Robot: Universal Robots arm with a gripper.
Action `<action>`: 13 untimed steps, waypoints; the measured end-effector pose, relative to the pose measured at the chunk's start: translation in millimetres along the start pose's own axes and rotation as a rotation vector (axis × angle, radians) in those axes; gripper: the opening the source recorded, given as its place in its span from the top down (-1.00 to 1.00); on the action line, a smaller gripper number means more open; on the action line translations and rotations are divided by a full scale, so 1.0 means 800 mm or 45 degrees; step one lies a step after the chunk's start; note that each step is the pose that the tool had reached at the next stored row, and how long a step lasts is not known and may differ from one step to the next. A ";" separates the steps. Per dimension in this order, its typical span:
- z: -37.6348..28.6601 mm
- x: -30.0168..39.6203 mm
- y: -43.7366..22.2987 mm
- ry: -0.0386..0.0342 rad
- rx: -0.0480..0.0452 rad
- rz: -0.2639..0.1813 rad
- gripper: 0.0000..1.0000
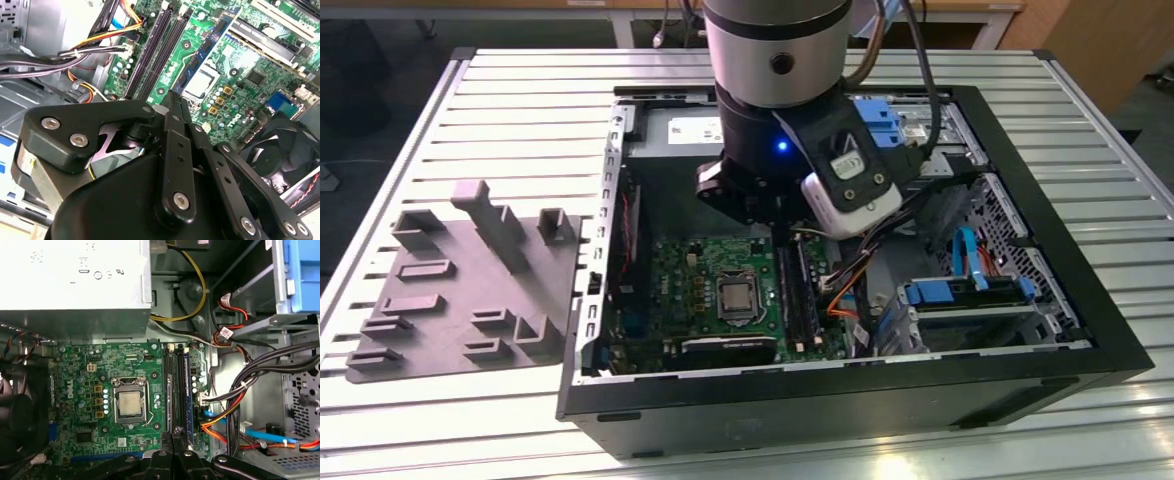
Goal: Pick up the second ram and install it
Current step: 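Insert the second ram into the second slot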
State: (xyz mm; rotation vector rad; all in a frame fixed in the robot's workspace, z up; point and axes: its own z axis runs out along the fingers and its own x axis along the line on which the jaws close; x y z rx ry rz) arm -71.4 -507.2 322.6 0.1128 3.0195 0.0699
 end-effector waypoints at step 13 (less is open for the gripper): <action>0.0040 0.0005 -0.0001 -0.0005 0.002 0.019 0.76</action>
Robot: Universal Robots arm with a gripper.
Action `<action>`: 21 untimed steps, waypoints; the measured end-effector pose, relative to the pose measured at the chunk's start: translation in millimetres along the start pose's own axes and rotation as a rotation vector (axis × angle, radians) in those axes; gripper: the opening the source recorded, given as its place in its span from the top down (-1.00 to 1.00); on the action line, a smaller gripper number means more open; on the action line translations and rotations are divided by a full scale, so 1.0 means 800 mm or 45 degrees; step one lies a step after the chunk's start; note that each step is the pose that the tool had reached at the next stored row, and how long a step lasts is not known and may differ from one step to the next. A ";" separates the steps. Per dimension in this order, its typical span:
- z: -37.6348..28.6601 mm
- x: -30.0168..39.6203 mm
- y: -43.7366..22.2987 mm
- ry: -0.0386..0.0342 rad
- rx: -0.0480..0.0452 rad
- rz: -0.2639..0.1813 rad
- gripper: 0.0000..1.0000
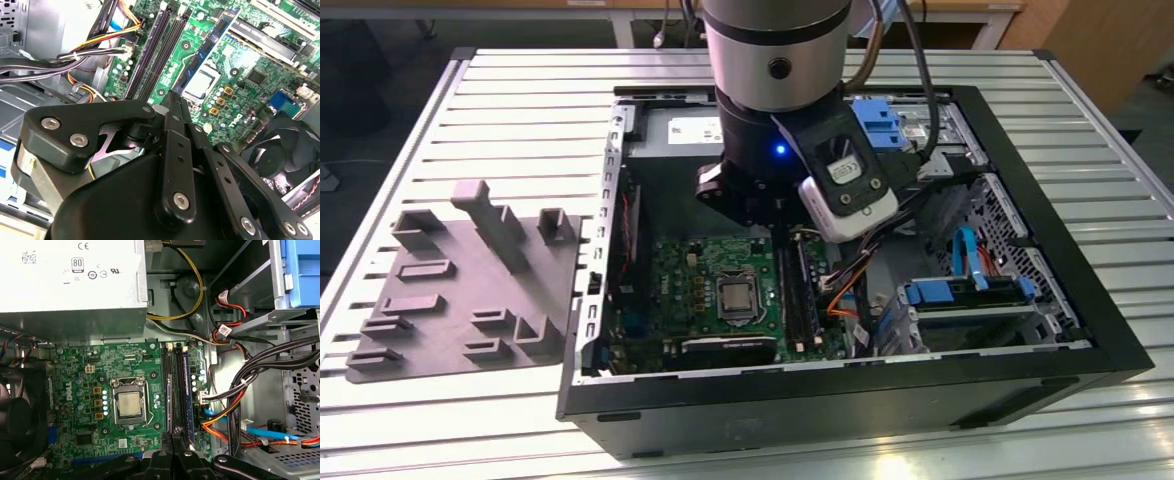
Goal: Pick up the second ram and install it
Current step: 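Insert the second ram into the second slot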
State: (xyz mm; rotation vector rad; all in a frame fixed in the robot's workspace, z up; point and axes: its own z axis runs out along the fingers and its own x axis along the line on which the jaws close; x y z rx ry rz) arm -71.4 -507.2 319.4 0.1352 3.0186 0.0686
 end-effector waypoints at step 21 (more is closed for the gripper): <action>0.0174 -0.0015 0.0038 0.0058 -0.030 0.002 0.76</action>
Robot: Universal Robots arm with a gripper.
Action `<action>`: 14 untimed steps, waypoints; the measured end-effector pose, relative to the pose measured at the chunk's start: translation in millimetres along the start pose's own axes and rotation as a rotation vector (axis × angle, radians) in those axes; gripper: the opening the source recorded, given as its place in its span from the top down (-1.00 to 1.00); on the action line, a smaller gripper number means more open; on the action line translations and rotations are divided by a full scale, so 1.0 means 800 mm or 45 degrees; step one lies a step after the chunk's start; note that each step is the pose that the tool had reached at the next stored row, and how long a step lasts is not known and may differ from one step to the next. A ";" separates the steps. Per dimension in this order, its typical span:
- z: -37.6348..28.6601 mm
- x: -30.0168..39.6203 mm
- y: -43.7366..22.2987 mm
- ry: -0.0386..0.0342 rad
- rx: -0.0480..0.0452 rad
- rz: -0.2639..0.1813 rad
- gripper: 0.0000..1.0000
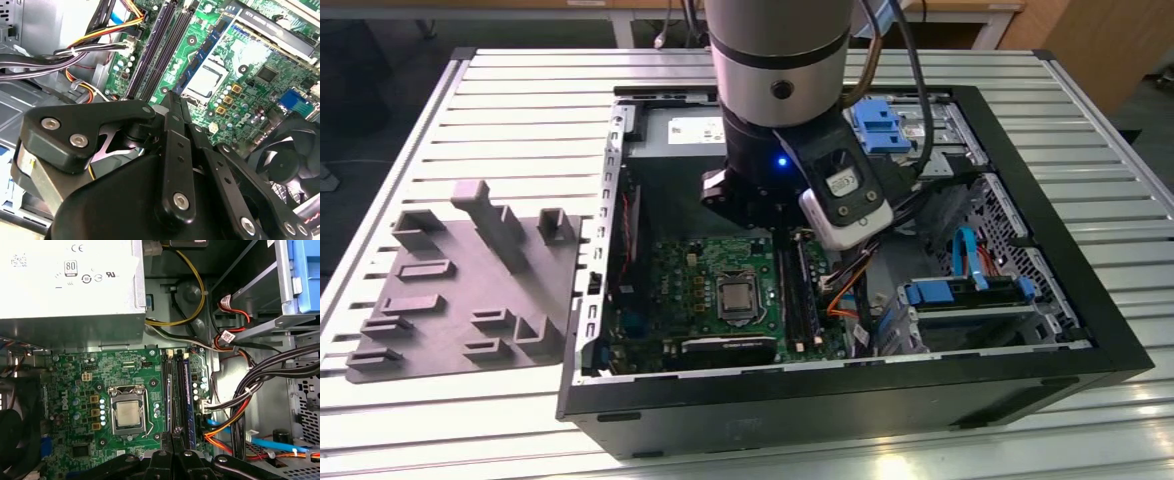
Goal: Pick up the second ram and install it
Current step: 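Insert the second ram into the second slot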
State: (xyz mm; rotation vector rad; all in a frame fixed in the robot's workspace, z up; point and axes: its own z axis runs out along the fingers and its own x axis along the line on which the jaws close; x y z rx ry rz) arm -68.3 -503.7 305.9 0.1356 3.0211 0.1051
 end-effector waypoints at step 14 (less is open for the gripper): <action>0.0113 -0.0011 0.0011 0.0006 -0.001 -0.009 0.76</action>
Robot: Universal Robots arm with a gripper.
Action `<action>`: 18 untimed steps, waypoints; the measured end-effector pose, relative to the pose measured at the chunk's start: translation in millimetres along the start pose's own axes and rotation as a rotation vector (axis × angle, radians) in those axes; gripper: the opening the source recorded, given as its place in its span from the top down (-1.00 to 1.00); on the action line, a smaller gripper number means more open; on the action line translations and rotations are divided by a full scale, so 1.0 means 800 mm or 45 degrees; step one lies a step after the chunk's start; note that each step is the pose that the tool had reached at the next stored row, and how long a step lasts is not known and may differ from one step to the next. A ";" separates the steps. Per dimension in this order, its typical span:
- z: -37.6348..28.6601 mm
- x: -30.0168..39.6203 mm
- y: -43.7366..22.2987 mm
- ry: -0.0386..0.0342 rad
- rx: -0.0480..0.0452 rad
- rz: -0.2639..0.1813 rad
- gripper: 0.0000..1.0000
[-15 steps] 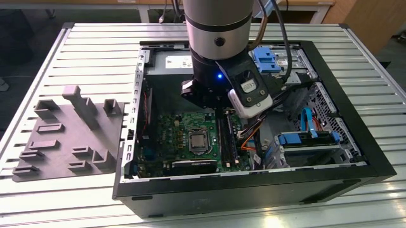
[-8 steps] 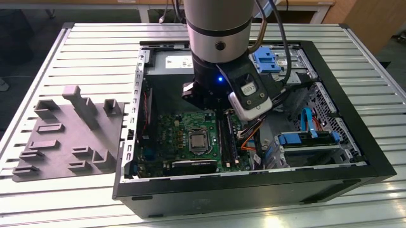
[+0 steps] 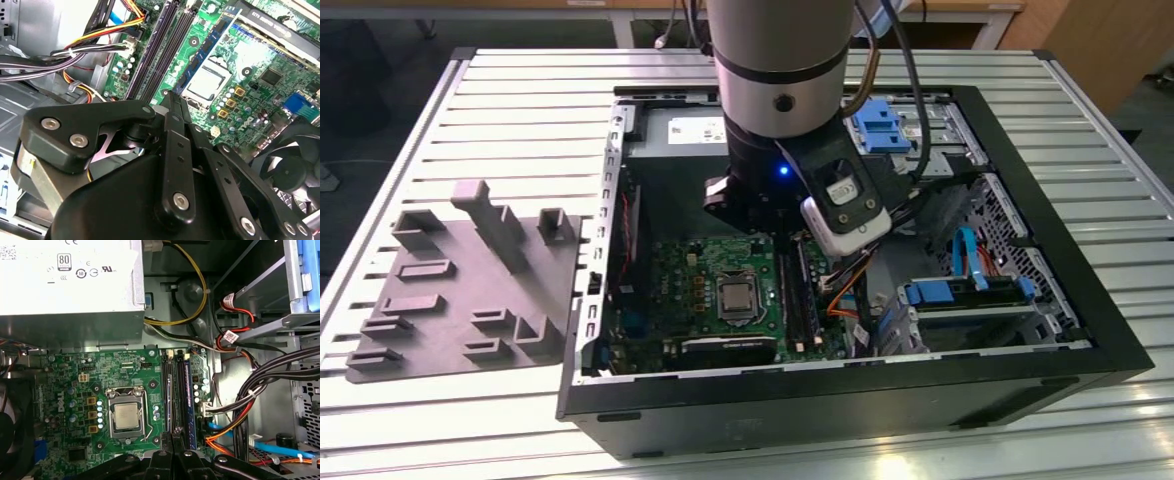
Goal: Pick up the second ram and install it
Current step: 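Insert the second ram into the second slot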
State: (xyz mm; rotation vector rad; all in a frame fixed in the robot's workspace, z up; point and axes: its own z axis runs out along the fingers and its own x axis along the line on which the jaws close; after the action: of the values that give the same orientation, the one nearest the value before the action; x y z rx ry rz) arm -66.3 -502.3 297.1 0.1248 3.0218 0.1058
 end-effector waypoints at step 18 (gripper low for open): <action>0.0070 0.0006 0.0002 0.0003 0.000 -0.003 0.76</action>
State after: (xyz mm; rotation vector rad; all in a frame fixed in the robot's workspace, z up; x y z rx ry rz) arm -66.1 -501.8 291.5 0.1215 3.0220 0.1059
